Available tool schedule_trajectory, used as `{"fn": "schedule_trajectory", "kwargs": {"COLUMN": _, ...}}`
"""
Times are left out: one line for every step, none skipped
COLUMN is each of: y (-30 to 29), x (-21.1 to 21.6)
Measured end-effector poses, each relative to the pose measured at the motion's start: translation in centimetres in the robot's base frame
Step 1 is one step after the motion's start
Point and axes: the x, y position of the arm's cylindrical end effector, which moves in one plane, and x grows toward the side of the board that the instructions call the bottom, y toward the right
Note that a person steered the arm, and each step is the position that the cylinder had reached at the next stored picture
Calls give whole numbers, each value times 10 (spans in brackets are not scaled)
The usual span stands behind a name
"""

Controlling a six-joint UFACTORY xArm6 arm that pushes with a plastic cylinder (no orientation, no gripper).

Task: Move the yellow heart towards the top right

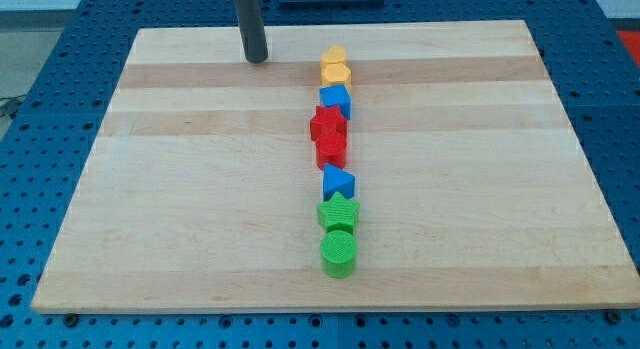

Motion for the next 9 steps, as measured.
{"fn": "schedule_trajectory", "kwargs": {"y": 0, "x": 10}}
{"fn": "schedule_trajectory", "kwargs": {"y": 0, "x": 35}}
{"fn": "schedule_trajectory", "kwargs": {"y": 1, "x": 35}}
{"fn": "schedule_trajectory", "kwargs": {"y": 51, "x": 33}}
{"fn": "schedule_trajectory", "kwargs": {"y": 51, "x": 33}}
{"fn": "schedule_trajectory", "kwargs": {"y": 75, "x": 33}}
{"fn": "schedule_trajectory", "kwargs": {"y": 78, "x": 33}}
{"fn": "schedule_trajectory", "kwargs": {"y": 114, "x": 35}}
{"fn": "schedule_trajectory", "kwargs": {"y": 146, "x": 35}}
